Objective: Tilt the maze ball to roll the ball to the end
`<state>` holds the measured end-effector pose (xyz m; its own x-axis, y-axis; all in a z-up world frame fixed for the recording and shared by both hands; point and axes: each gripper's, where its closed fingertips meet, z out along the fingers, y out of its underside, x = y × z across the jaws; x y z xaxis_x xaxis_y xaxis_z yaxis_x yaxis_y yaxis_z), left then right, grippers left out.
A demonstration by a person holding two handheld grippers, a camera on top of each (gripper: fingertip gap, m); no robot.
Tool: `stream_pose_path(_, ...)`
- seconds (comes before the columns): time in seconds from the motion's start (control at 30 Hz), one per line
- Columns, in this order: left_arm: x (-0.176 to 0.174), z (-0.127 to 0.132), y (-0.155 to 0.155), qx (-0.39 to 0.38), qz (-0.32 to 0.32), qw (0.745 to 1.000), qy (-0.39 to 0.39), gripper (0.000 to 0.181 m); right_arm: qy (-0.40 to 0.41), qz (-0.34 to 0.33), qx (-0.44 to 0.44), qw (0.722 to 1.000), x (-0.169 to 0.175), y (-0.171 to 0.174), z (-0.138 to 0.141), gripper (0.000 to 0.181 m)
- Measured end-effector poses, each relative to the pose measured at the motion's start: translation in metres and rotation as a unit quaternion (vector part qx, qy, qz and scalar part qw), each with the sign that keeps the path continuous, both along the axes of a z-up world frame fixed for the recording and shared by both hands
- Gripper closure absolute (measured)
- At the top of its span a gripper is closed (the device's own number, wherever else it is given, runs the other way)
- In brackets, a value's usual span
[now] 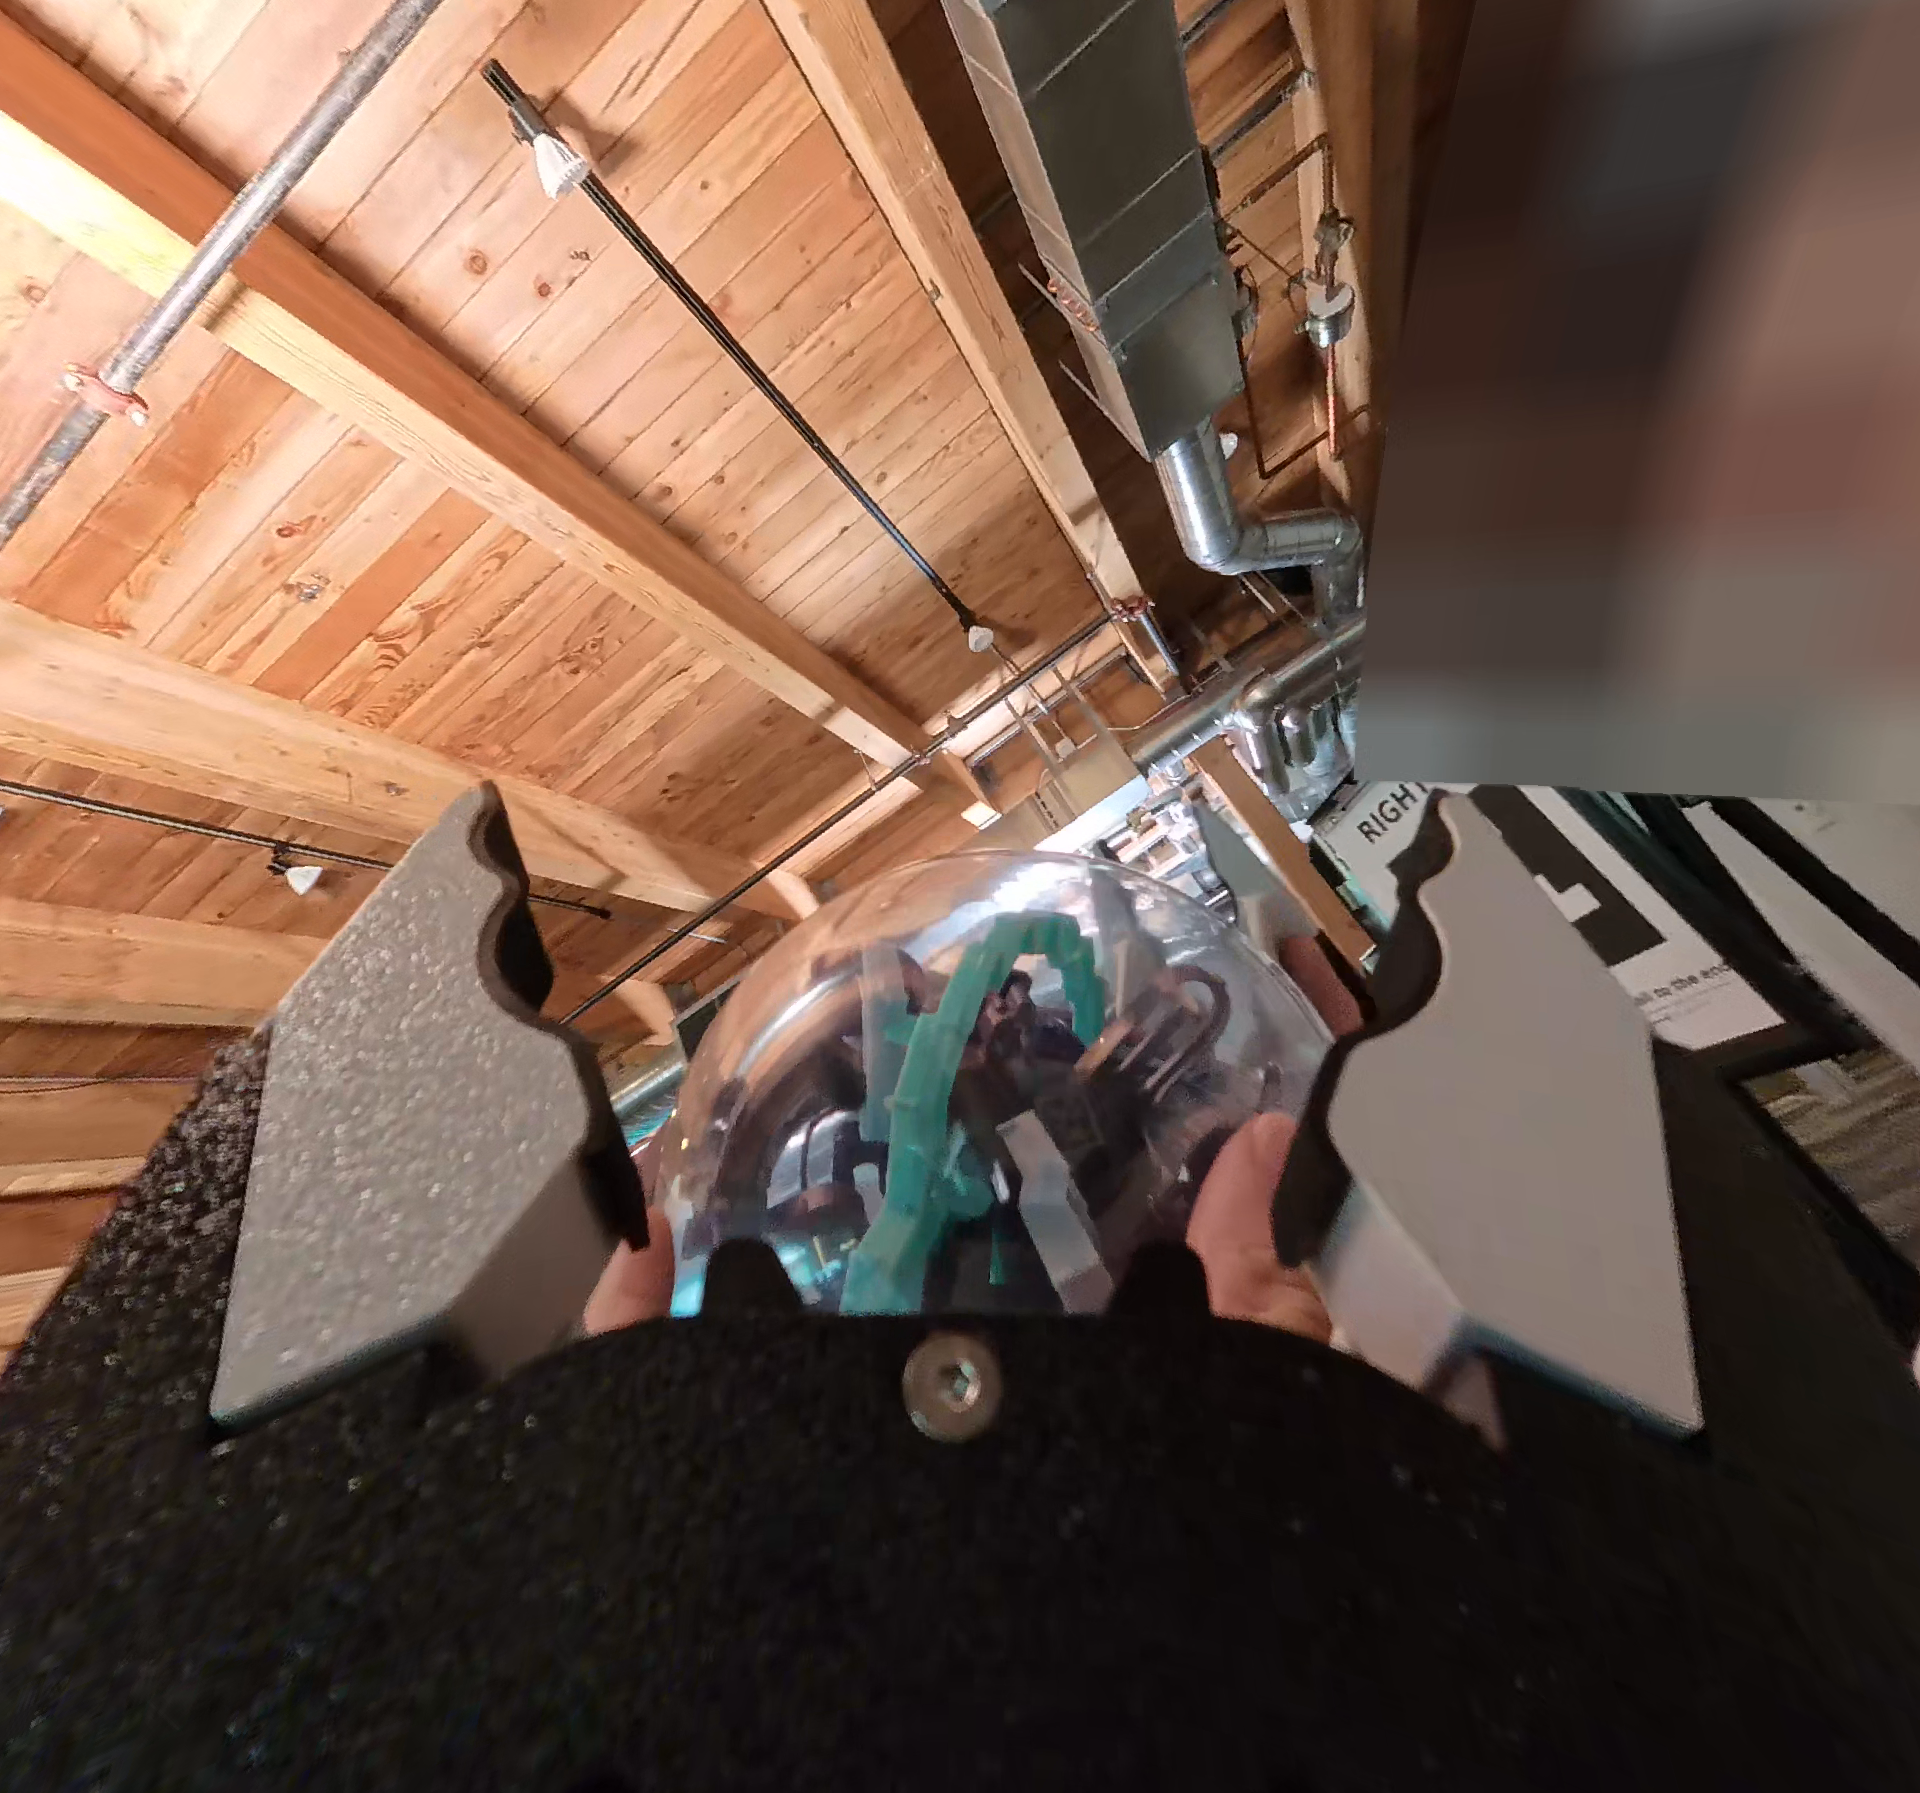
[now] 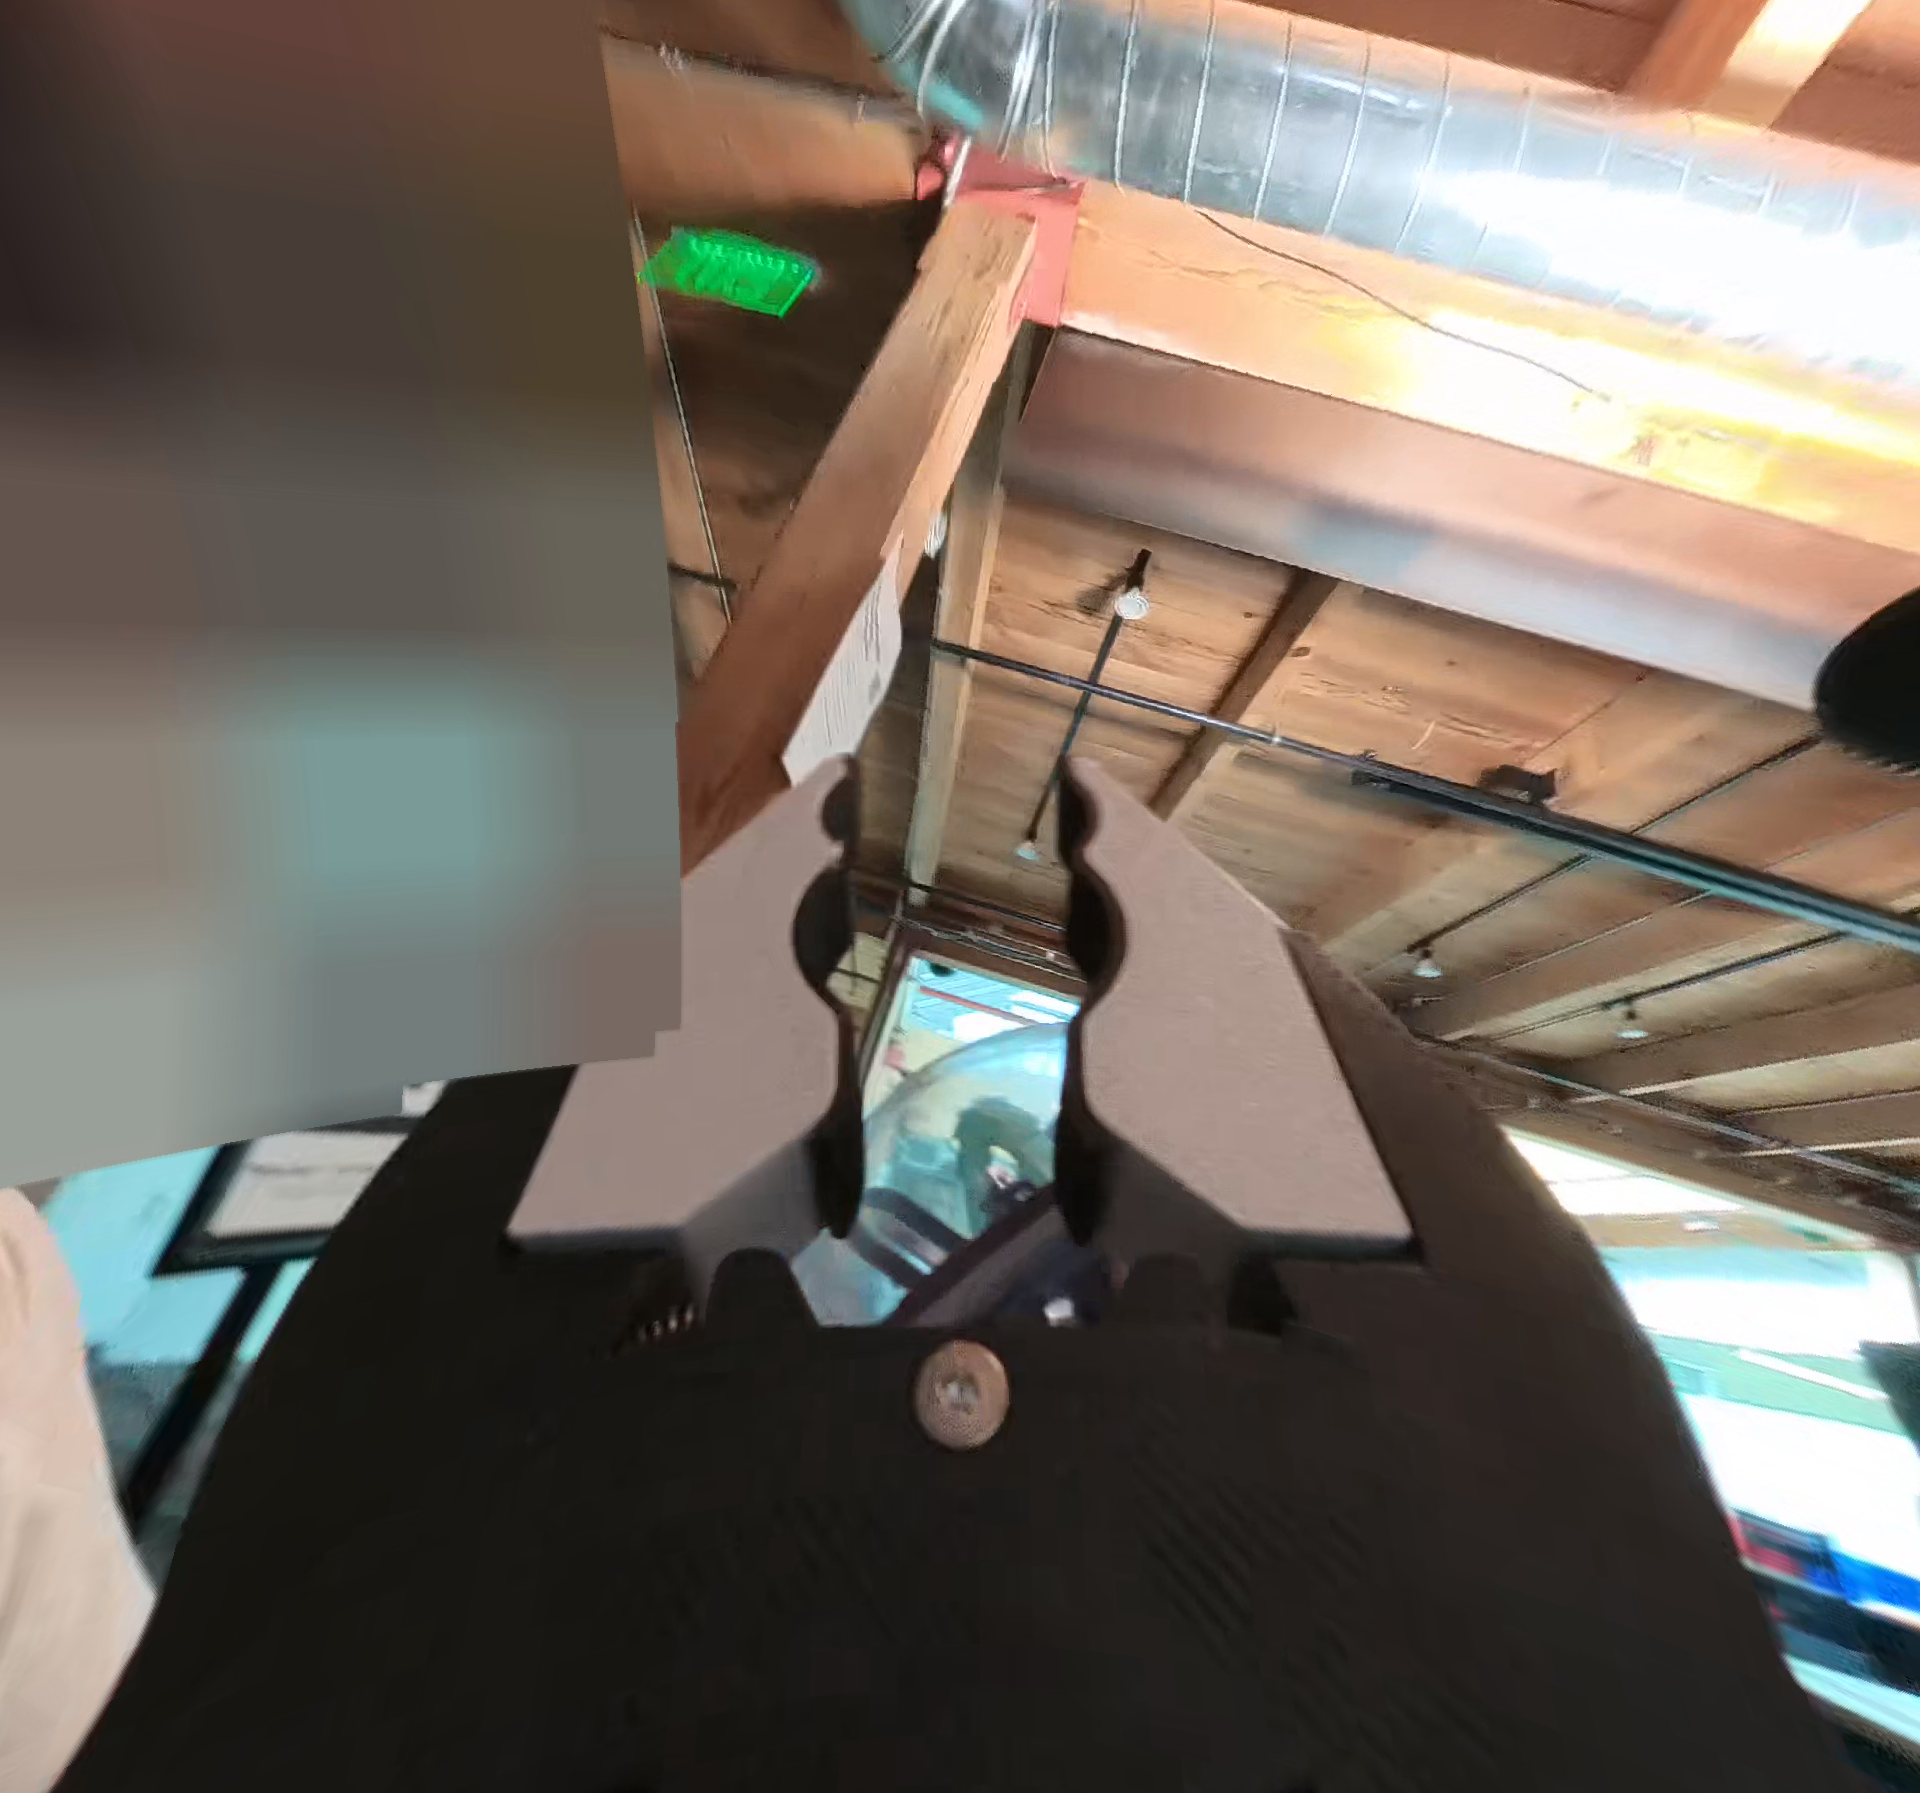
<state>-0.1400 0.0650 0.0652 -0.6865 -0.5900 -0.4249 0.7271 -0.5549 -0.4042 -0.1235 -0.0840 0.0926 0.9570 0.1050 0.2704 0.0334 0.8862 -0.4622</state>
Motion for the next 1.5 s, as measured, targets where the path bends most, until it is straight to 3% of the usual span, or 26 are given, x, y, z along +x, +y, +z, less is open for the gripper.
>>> stream_pose_path(0.03,-0.001,0.000,0.000,0.000,-0.008,1.000,0.000,0.024,-0.011,-0.014,0.001,1.000,-0.002,0.001,-0.001,0.156)
stream_pose_path(0.13,-0.003,0.000,0.002,-0.010,-0.030,1.000,0.002,0.024,-0.041,-0.030,0.007,0.999,-0.009,0.001,-0.003,0.170)
stream_pose_path(0.3,0.000,0.000,0.001,-0.013,-0.029,0.999,0.011,0.025,-0.040,-0.060,0.030,0.997,-0.003,-0.002,-0.004,0.169)
stream_pose_path(0.43,-0.001,0.001,0.001,-0.018,-0.039,0.999,0.012,0.025,-0.023,-0.001,0.018,1.000,-0.006,0.000,-0.004,0.157)
stream_pose_path(0.57,0.004,0.002,0.004,-0.020,-0.043,0.998,0.031,0.025,-0.021,-0.014,0.018,1.000,-0.002,0.002,-0.006,0.153)
stream_pose_path(0.83,0.007,0.006,0.004,-0.023,-0.007,0.999,0.030,0.037,-0.051,-0.086,0.012,0.995,-0.010,0.011,-0.008,0.144)
stream_pose_path(1.0,0.002,0.001,-0.003,0.016,0.047,0.999,-0.005,0.030,-0.079,-0.156,0.014,0.985,-0.011,0.011,-0.007,0.144)
stream_pose_path(1.27,-0.008,-0.002,-0.012,0.053,-0.047,0.997,0.018,0.024,-0.076,-0.148,0.021,0.986,-0.014,0.003,-0.002,0.141)
stream_pose_path(1.37,-0.013,0.003,-0.003,0.024,-0.114,0.993,0.033,0.026,-0.068,-0.139,0.032,0.987,-0.015,-0.002,0.001,0.134)
stream_pose_path(1.5,0.001,0.005,0.002,-0.007,-0.125,0.990,0.069,0.026,-0.050,-0.094,0.051,0.993,-0.022,-0.010,0.005,0.129)
